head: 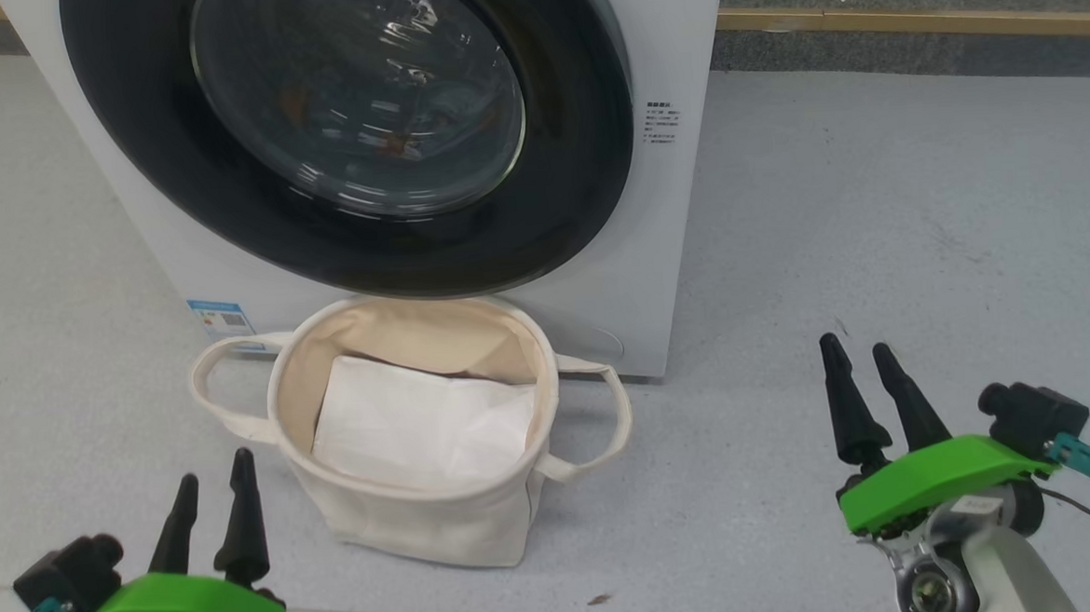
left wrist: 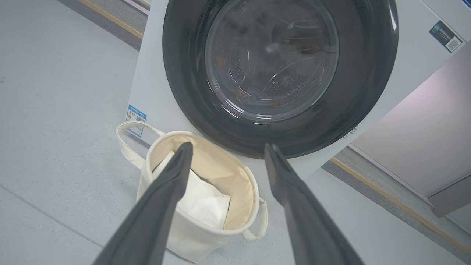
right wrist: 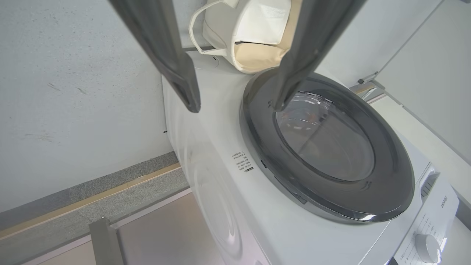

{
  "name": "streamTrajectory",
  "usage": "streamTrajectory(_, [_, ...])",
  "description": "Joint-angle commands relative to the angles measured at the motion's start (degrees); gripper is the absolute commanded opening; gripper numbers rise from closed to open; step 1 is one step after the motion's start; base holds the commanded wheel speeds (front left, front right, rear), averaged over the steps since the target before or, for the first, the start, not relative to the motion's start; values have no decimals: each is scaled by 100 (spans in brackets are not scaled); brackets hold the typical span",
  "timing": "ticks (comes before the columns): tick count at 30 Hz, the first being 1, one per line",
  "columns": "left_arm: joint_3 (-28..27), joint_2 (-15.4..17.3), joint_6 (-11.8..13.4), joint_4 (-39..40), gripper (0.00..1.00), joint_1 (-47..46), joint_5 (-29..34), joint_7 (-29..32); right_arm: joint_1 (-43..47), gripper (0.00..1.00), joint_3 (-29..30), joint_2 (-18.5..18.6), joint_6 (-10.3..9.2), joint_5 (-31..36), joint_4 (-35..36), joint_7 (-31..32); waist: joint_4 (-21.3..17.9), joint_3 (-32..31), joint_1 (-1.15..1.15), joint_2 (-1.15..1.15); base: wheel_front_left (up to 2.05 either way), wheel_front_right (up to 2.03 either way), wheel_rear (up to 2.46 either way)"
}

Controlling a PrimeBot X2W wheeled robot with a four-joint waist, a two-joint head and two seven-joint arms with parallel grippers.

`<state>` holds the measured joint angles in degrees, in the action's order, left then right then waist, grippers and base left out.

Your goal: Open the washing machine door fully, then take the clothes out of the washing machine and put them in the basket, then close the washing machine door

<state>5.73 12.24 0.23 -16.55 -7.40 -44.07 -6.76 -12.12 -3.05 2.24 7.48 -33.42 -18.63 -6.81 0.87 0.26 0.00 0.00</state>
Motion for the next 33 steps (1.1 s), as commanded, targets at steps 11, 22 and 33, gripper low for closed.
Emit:
streamTrajectory(11, [115, 390, 240, 216, 100, -494, 1110, -264, -479, 100, -215, 45, 1, 986, 198, -259, 16, 17, 0, 0, 0, 0, 0])
streamTrajectory(22, [194, 510, 313, 392, 100, -585, 1733, -448, -558, 100, -242, 52, 1, 1465, 265, -444, 20, -29, 0, 0, 0, 0, 0])
streamTrajectory(33, [210, 615, 262, 466, 100, -686, 2364, -650, -692, 100, -297, 58, 1, 2230, 233, -645, -35, -15, 0, 0, 0, 0, 0])
